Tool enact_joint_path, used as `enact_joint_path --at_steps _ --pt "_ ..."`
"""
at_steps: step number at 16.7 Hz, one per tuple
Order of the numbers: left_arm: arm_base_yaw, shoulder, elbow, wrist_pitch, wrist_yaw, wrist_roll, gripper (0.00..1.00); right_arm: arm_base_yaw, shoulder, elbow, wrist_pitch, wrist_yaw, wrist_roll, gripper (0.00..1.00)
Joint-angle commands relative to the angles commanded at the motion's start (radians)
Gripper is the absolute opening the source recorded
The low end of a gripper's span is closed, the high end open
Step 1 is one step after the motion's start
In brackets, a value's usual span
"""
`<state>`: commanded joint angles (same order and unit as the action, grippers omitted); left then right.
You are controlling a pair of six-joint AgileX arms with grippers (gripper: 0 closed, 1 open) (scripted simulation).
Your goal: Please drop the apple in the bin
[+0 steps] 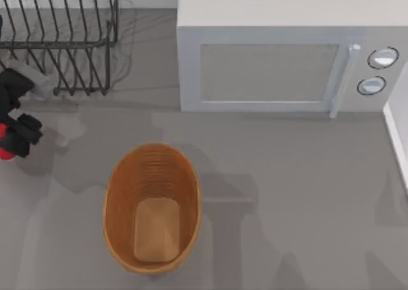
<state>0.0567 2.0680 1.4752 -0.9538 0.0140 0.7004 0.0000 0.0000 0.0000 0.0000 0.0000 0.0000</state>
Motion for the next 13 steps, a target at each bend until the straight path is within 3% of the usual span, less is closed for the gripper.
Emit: enact_joint_path --at_steps 7,13 --pt "-0.003 -0.079 0.290 -0.396 -0.001 -0.006 0.00 0.000 0.000 0.000 0.000 0.000 0.000 1.00" --pt "-0.001 -0.094 0.324 -0.437 -0.001 -0.006 0.00 0.000 0.000 0.000 0.000 0.000 0.000 1.00"
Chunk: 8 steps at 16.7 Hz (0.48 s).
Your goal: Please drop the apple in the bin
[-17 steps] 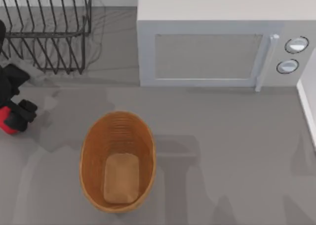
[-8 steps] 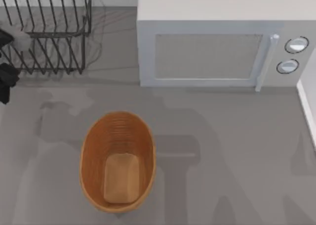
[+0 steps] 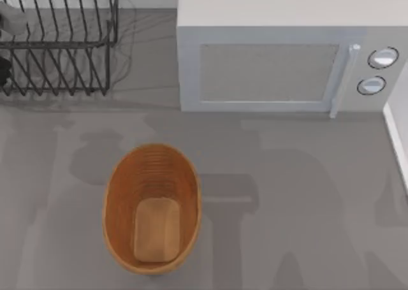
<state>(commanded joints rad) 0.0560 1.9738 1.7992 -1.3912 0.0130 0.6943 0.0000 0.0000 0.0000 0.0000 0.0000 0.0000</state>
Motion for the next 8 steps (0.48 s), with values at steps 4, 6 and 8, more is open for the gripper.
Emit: enact_joint_path --at_steps 4,6,8 --pt "-0.036 0.005 0.003 -0.013 -0.008 0.064 0.00 0.000 0.000 0.000 0.000 0.000 0.000 1.00" --pt "-0.087 0.005 0.002 -0.025 -0.018 0.156 0.00 0.000 0.000 0.000 0.000 0.000 0.000 1.00" --pt "-0.156 0.001 -0.003 -0.039 -0.032 0.287 0.00 0.000 0.000 0.000 0.000 0.000 0.000 1.00"
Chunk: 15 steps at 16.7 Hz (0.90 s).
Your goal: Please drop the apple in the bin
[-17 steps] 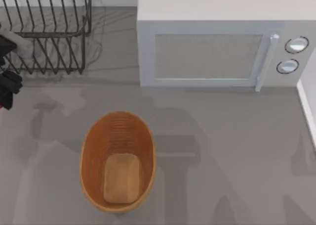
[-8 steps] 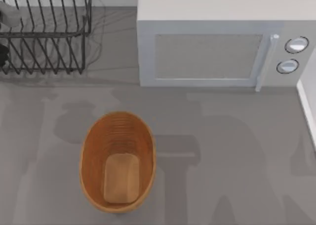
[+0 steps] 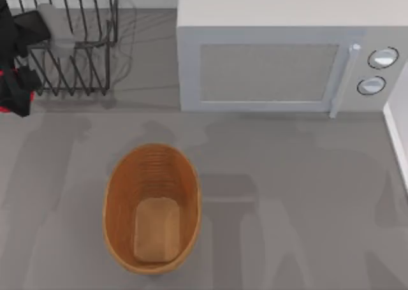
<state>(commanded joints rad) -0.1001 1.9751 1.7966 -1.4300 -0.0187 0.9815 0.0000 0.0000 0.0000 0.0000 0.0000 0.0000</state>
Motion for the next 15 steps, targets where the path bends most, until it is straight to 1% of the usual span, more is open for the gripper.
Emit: enact_joint_path --at_steps 3,11,13,15 --pt "-0.126 -0.010 -0.013 -0.023 -0.025 0.251 0.00 0.000 0.000 0.000 0.000 0.000 0.000 1.00" --pt "-0.507 -0.071 -0.080 -0.072 -0.100 0.963 0.00 0.000 0.000 0.000 0.000 0.000 0.000 1.00" --pt "-0.589 -0.090 -0.099 -0.078 -0.116 1.116 0.00 0.000 0.000 0.000 0.000 0.000 0.000 1.00" --pt "-0.656 -0.108 -0.116 -0.081 -0.130 1.231 0.00 0.000 0.000 0.000 0.000 0.000 0.000 1.00"
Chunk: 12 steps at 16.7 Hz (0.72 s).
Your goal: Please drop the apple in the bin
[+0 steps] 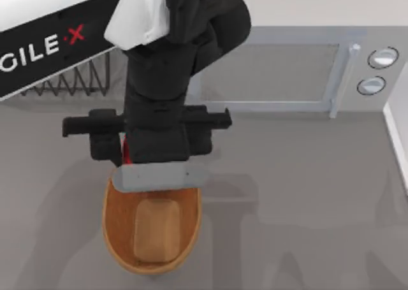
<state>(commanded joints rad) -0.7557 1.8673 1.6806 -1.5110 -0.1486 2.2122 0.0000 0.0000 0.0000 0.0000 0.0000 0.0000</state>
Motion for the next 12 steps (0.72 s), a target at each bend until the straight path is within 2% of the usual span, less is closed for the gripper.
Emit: enact_joint_path --at_steps 4,12 --pt "-0.067 -0.026 -0.024 0.002 -0.014 0.109 0.00 0.000 0.000 0.000 0.000 0.000 0.000 1.00" --pt "-0.057 -0.024 -0.062 0.045 -0.013 0.114 0.00 0.000 0.000 0.000 0.000 0.000 0.000 1.00"
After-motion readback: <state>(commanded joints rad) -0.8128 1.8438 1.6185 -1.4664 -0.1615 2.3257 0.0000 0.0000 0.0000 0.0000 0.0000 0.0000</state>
